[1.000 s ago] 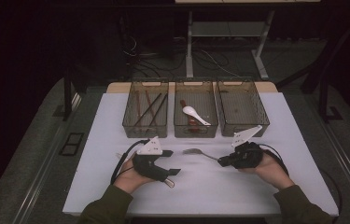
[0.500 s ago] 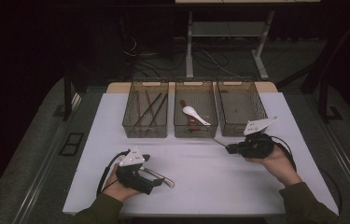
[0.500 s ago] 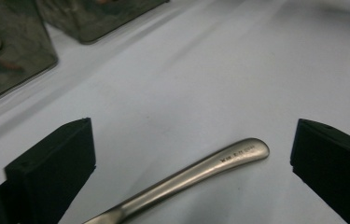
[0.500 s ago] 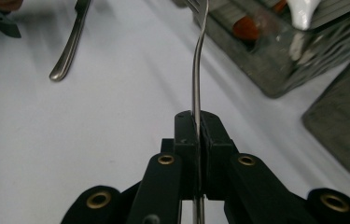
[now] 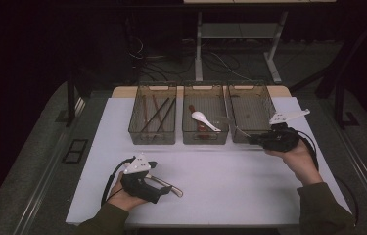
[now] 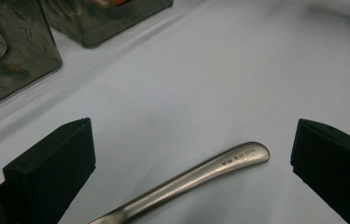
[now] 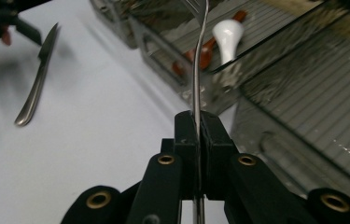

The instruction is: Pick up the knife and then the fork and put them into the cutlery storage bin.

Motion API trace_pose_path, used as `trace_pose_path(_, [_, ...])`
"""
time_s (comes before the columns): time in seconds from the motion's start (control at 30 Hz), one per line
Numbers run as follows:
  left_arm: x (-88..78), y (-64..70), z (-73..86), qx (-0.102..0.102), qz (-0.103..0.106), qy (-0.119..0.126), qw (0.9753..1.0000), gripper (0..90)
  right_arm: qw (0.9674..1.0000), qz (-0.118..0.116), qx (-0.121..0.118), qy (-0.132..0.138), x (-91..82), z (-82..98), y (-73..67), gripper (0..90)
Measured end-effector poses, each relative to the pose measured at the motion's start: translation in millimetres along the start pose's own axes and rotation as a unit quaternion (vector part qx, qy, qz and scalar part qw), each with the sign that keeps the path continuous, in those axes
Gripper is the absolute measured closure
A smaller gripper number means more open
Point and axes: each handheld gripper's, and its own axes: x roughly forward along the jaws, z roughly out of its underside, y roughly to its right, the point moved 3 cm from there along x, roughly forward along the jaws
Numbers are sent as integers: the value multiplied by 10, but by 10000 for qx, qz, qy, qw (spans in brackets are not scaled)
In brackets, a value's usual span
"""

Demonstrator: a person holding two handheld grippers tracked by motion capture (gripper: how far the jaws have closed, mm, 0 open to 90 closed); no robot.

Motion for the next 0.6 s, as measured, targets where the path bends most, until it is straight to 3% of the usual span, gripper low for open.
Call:
trace_pose_path(0.27, [6,12,1,94,14,-51,9999,0,9986,420,299,77,-64,-157,263,867])
trace_pose_path(0.6, [24,22,10,172,-1,-124,9998,0,9937,910,653,62,-85,-303,548,867])
